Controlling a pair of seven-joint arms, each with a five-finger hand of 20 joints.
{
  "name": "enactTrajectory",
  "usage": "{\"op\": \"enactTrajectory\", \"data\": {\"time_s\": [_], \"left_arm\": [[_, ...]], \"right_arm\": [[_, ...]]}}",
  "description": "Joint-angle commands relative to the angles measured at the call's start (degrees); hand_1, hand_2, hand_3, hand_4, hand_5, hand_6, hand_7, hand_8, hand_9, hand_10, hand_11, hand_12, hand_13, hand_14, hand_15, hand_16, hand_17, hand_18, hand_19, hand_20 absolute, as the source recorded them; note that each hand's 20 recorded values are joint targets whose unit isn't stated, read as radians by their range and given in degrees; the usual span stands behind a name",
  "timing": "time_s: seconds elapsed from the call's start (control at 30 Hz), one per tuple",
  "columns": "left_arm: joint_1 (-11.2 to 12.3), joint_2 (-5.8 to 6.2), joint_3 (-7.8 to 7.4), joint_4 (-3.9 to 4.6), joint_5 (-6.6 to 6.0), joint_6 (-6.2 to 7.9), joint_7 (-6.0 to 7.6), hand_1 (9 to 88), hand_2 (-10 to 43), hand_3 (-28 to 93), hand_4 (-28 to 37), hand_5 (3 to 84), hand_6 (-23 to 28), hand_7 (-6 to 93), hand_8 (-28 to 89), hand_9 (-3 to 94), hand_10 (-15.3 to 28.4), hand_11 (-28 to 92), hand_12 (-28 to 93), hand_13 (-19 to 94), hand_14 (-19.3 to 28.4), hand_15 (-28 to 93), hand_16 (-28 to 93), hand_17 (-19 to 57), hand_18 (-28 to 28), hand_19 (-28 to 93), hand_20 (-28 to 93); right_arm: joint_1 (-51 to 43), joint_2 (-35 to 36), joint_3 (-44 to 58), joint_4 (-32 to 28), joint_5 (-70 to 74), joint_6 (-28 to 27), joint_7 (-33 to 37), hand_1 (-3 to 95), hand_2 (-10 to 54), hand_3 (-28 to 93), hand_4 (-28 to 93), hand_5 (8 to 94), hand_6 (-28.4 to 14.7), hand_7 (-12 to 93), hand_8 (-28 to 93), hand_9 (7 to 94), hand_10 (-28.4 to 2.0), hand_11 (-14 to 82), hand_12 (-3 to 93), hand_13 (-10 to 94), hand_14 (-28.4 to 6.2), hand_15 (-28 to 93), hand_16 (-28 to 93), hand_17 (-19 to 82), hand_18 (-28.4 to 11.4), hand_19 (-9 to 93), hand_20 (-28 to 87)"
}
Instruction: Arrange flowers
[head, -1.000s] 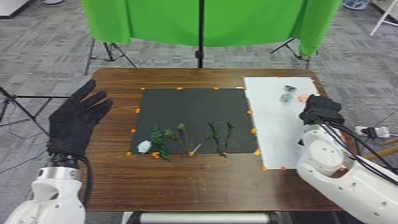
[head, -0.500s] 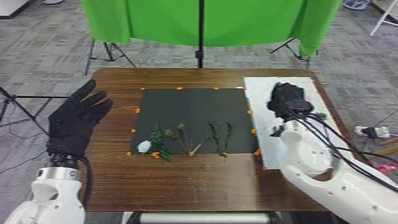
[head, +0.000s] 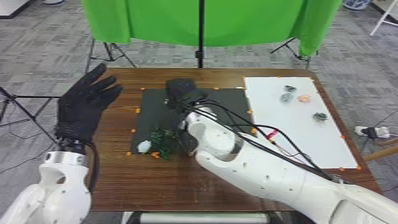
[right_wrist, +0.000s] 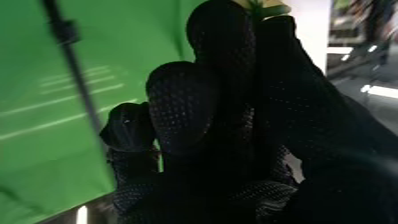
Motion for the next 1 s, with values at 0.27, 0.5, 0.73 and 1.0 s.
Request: {"op": "enactTrajectory", "data": {"time_s": [0.27,0.5,0.73,1.0], "left_arm": [[-7.1,0.23,3.09,2.60,1.10,-2.78,-2.48,24.6,5.5,79,-23.3,39.7,8.7,13.1,-9,36.1,19.9,24,12,26,27.9,53,-7,-7.9,28.4,54,16],[-8.3,0.01,3.31,3.16,1.32,-3.07,-3.01,24.6,5.5,79,-23.0,39.7,8.8,13.2,-9,36.1,20.0,24,12,26,27.9,53,-7,-7.9,28.4,54,16],[-7.9,0.17,3.76,3.10,1.29,-3.30,-3.08,24.8,5.5,79,-23.1,39.8,8.8,13.3,-9,36.2,20.0,24,12,26,27.9,53,-7,-7.9,28.4,54,16],[-2.1,-1.37,-0.14,0.91,1.23,-1.95,-2.78,24.8,5.5,79,-23.2,39.8,9.0,13.2,-9,36.2,20.1,24,12,26,27.9,53,-7,-7.9,28.4,54,16]], "right_arm": [[4.2,-3.0,-8.1,-0.6,0.5,-8.0,5.3,53.1,-9.5,66,-28,85.1,4.7,14,-1,89.3,-7.8,30.8,26.2,73,-7.1,74,18,32,-21.9,93,56],[2.2,-3.9,-5.4,0.0,-1.5,-12.4,4.0,50.2,-9.5,63,-28,78.0,4.6,13,-3,85.2,-8.5,35.5,22.8,70,-7.4,76,17,30,-22.0,93,55],[5.4,-3.3,-9.4,-0.5,1.7,-11.0,7.5,46.9,-9.5,63,-28,73.9,4.1,14,-4,82.8,-9.0,39.6,19.1,69,-7.5,77,17,30,-22.0,93,56],[2.3,-1.2,-4.3,-3.8,0.3,-7.9,6.9,40.6,-9.5,69,-28,72.4,4.3,14,-12,82.2,-9.6,40.1,18.7,69,-8.2,78,16,29,-22.3,93,56]]}}
